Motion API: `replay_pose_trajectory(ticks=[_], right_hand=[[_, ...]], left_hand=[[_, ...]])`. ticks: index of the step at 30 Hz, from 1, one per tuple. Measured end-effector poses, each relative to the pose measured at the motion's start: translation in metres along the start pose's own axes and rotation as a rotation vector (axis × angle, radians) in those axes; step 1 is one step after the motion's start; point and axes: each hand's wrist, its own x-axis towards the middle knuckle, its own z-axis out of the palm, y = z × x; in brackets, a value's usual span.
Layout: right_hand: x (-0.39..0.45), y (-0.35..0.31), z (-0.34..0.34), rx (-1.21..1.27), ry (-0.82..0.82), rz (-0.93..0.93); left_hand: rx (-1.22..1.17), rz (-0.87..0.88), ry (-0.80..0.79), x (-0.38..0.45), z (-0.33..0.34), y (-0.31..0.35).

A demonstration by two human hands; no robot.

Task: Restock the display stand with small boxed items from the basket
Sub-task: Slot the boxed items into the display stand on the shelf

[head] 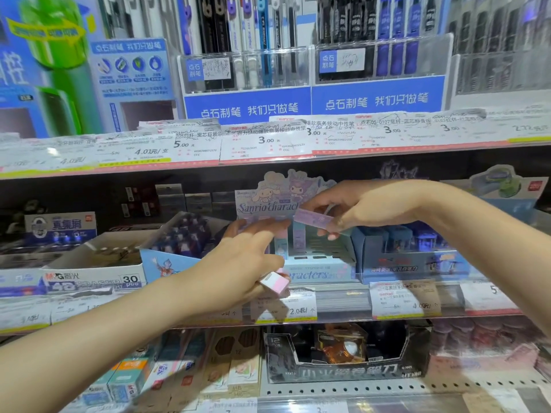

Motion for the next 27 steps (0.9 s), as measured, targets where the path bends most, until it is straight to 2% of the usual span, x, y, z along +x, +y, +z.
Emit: replay_pose_trajectory(ticks=[4,6,11,15,27], right_hand=[[0.002,-0.003,-0.001,0.044,0.213,-0.074],[0.0,-0.005,0.0,0.074,0.255,-0.073],[0.001,-0.005,-0.001,-0.057,0.342,-0.087],[0.007,0.0,0.0,-0.006,0.476,-0.13],[0.02,-0.002,0.012,-0.204,0.386,-0.15]], left_hand=[[0.001,0.006,-0.003,0.001,-0.002,0.0],[0.032,0.02,0.039,0.001,-0.002,0.001],[0.064,0.015,0.022,0.0,-0.002,0.002],[0.047,0.004,-0.009,0.001,0.002,-0.001],[0.027,-0.046,-0.074,0.0,-0.001,0.002]])
